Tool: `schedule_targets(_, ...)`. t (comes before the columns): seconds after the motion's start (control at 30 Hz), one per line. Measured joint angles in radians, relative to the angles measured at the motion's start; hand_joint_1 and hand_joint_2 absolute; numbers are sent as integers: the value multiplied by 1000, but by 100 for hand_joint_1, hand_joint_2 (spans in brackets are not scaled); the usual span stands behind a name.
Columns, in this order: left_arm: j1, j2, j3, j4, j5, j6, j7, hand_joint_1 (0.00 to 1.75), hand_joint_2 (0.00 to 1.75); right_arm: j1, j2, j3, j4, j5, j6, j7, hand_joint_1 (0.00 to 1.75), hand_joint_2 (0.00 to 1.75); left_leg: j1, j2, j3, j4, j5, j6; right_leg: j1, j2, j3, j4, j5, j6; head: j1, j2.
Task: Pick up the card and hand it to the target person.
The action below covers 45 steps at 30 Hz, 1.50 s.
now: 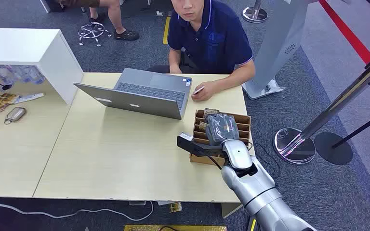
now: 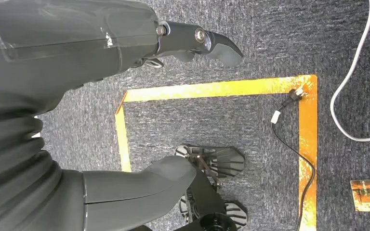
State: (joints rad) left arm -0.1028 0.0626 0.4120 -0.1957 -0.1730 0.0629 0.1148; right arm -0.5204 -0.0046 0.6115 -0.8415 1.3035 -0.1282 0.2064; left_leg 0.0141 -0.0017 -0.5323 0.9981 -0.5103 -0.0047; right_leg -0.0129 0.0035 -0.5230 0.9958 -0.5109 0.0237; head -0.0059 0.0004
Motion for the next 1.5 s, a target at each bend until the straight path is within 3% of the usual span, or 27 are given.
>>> schedule_targets(0.13,0,0,0,0,0,0,0,0,175,0,0,0,-1,0,-1,0,175,175,0,0,0,0,0,0,0,0,0,0,0,0,0,0)
schedule_targets(0.3,0,0,0,0,3,2,3,0,175,7,-2,-2,-43,-2,6,1,175,175,0,0,0,0,0,0,0,0,0,0,0,0,0,0)
schedule_targets(0.7,1,5,0,0,4,3,10,0,175,-8,-58,-33,-447,-23,129,11,175,175,0,0,0,0,0,0,0,0,0,0,0,0,0,0)
schedule_targets(0.87,1,10,0,0,-5,-2,10,0,175,-50,-82,-47,-500,-42,120,-3,175,175,0,0,0,0,0,0,0,0,0,0,0,0,0,0)
schedule_targets(1.07,1,11,0,0,-31,-25,7,0,175,-102,-94,-57,-462,-31,13,-41,175,175,0,0,0,0,0,0,0,0,0,0,0,0,0,0)
schedule_targets(1.33,1,10,-5,0,-61,-56,-3,0,175,-172,-96,-60,-243,43,-191,-87,175,175,0,0,0,0,0,0,0,0,0,0,0,0,0,0)
schedule_targets(1.5,1,10,-5,0,-65,-58,-3,0,175,-194,-97,-66,-119,76,-226,-82,175,175,0,0,0,0,0,0,0,0,0,0,0,0,0,0)
